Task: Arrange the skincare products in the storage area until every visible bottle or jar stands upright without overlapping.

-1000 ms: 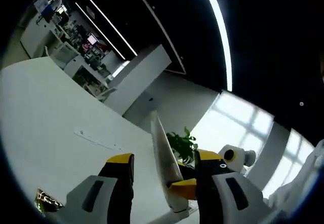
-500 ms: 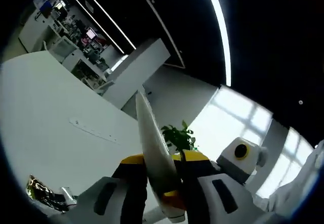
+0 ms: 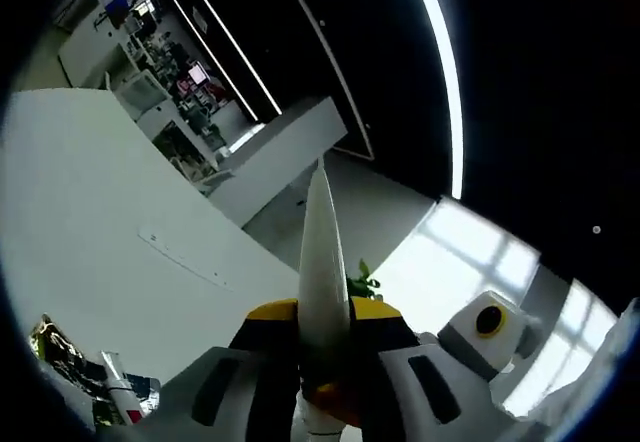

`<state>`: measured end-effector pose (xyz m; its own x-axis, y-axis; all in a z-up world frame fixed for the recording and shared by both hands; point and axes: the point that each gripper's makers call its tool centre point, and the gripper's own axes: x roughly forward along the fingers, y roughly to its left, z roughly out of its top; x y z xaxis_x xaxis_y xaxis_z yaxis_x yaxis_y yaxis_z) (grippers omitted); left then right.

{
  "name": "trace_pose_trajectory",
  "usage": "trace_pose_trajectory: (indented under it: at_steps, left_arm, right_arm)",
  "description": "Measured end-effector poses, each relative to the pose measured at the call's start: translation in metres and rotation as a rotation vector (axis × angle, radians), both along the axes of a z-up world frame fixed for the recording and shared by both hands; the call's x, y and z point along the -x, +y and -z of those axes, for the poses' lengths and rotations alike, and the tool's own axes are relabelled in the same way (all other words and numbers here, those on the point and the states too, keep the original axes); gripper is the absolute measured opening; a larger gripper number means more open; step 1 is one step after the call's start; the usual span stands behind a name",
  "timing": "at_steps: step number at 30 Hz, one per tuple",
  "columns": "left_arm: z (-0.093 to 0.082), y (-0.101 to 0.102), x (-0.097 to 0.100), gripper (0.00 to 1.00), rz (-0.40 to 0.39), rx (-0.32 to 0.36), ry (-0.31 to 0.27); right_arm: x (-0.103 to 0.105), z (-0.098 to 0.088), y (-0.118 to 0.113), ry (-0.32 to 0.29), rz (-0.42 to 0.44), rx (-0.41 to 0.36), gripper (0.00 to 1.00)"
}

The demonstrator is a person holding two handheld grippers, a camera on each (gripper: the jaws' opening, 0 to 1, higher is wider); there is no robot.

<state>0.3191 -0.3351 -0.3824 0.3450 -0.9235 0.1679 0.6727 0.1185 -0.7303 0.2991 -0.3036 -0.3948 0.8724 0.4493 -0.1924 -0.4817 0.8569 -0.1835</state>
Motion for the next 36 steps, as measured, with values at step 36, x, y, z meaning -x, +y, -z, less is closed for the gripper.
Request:
trace_pose_trajectory:
  at_steps: [36]
  left_arm:
    - [0.007,-0.010,0.004,0.08,0.005,-0.099,-0.140]
  right_arm:
    - [0.023,0.015,-0.018,0.045,0.036,0.100,0.31]
